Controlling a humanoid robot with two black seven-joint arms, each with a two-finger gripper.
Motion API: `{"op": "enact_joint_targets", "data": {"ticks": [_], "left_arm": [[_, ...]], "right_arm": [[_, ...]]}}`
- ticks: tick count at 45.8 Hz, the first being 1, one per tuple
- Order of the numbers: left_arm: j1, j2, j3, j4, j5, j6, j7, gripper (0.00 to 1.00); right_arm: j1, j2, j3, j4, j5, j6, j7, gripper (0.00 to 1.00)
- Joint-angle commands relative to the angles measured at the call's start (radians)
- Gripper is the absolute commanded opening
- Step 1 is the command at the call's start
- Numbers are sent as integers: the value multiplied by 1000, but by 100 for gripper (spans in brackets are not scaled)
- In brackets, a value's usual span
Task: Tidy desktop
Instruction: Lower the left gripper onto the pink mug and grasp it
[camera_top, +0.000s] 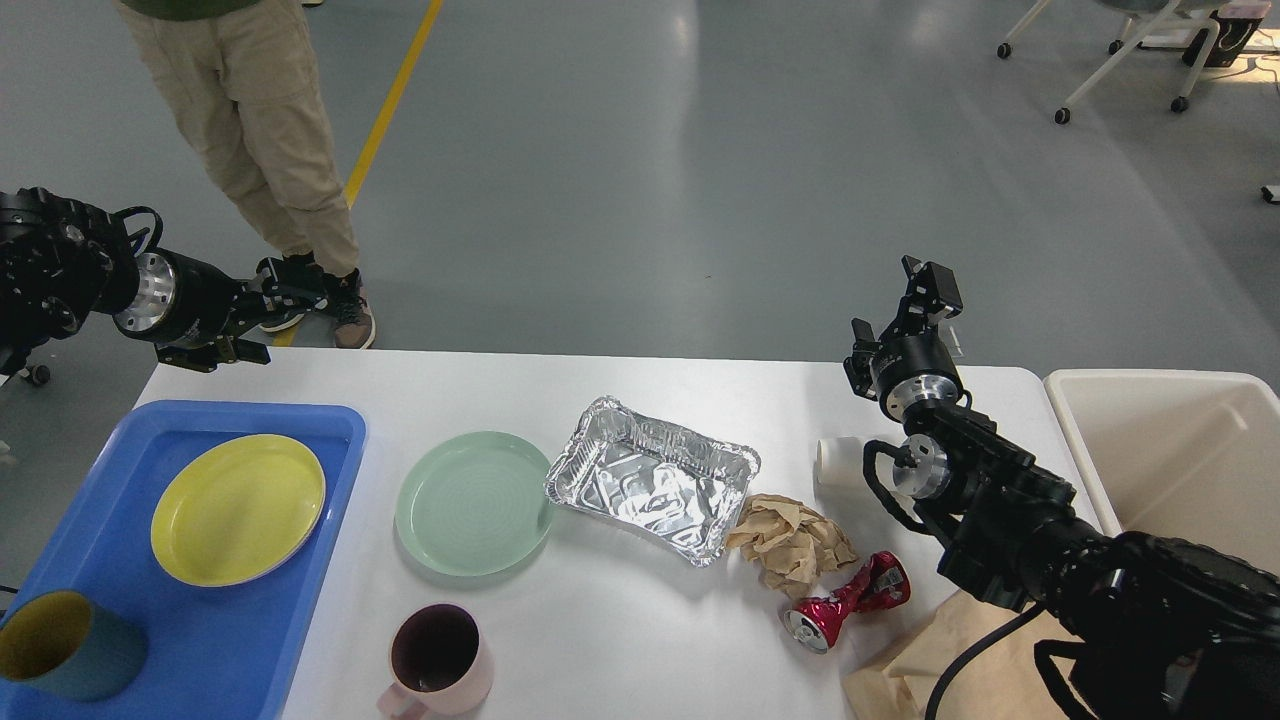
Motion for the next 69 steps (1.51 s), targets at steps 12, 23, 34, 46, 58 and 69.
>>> {"op": "enact_joint_targets", "data": {"ticks": [12,23,34,46,58,69], "left_arm": [[-305,-76,501,-442,3,-7,2,96],[-505,-110,607,-706,3,-7,-1,96],[-670,-164,683,-876,6,-7,2,96],[-648,-299,653,-918,3,-7,-1,96],[-439,-434,555,-878,-14,-7,1,96],[-325,-468,525,-792,-19,-7,-1,96]], "right_arm": [[0,0,0,0,0,0,0,100],[0,0,0,0,0,0,0,100],[-1,0,0,0,0,0,0,100],[0,0,0,0,0,0,0,100],[0,0,0,0,0,0,0,100],[0,0,0,0,0,0,0,100]]}}
